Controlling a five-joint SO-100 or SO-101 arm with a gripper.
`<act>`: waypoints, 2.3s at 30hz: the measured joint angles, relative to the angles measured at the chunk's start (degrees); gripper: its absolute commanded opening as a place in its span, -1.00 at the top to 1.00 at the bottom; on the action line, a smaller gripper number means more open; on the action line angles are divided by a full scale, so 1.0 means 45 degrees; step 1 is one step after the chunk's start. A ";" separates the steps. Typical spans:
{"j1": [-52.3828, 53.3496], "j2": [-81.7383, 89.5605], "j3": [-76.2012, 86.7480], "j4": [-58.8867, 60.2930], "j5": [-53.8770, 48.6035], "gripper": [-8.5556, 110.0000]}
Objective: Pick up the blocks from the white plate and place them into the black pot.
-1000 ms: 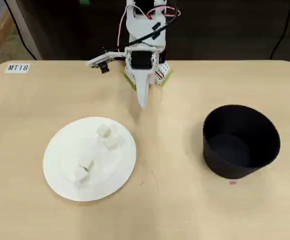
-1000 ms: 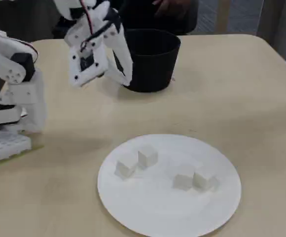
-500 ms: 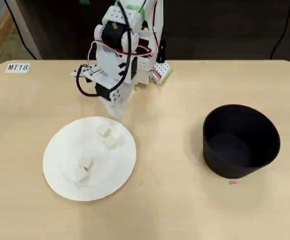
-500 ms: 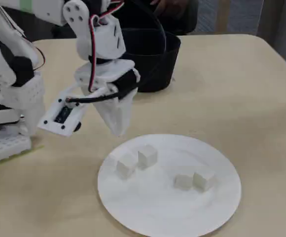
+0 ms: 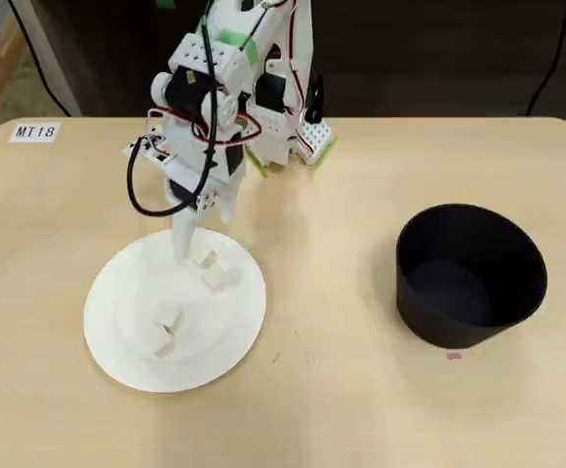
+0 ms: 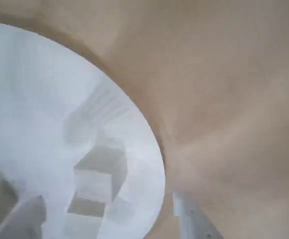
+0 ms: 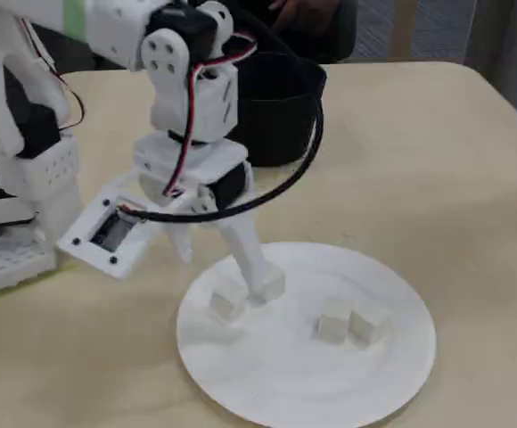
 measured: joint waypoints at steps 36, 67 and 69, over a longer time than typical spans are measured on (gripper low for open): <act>0.0332 -0.2617 -0.1309 -0.1094 0.0410 0.90; -1.1934 0.4961 0.0586 -0.8242 -0.0117 0.90; -1.2402 0.4961 0.1387 -0.9316 -0.0410 0.90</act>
